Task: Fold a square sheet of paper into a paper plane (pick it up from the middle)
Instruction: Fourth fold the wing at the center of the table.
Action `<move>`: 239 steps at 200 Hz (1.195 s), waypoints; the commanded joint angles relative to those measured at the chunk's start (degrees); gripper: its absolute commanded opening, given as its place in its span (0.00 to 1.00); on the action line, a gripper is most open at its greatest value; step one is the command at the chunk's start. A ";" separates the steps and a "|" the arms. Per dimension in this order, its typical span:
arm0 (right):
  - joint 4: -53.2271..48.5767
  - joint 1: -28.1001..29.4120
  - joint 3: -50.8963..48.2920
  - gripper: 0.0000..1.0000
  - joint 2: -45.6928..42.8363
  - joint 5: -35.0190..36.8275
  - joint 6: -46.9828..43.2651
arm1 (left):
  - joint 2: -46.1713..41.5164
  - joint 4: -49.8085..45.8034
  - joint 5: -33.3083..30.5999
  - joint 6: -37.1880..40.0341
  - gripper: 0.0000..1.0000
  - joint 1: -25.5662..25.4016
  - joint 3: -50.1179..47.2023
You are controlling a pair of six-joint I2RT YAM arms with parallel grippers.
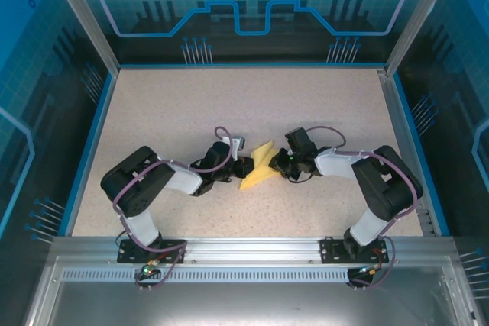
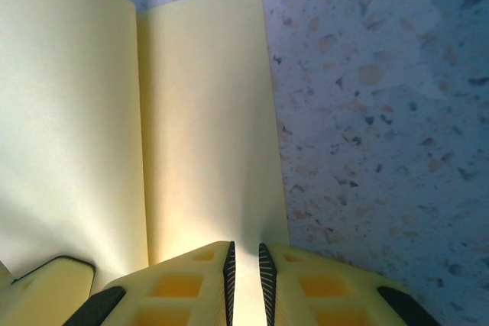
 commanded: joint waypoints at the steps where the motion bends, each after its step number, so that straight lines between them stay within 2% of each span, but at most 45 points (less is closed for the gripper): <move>1: -5.24 0.21 -0.39 0.19 1.61 3.90 -0.08 | -0.74 0.24 2.79 -1.35 0.15 0.31 -0.68; 51: -5.59 0.20 -0.41 0.18 1.54 4.28 -0.08 | -2.19 -3.72 5.57 -1.36 0.19 0.31 0.49; 113: -5.67 0.21 -0.39 0.17 1.89 4.33 0.18 | -2.76 -1.81 7.79 -1.11 0.28 0.18 -0.15; 152: -5.65 0.21 -0.57 0.17 2.02 4.50 0.52 | -1.89 -1.38 8.35 -1.76 0.22 -0.25 -0.36; 239: -5.24 0.13 -0.50 0.16 2.07 3.39 0.62 | 1.84 0.73 9.65 -4.86 0.15 -0.47 -0.37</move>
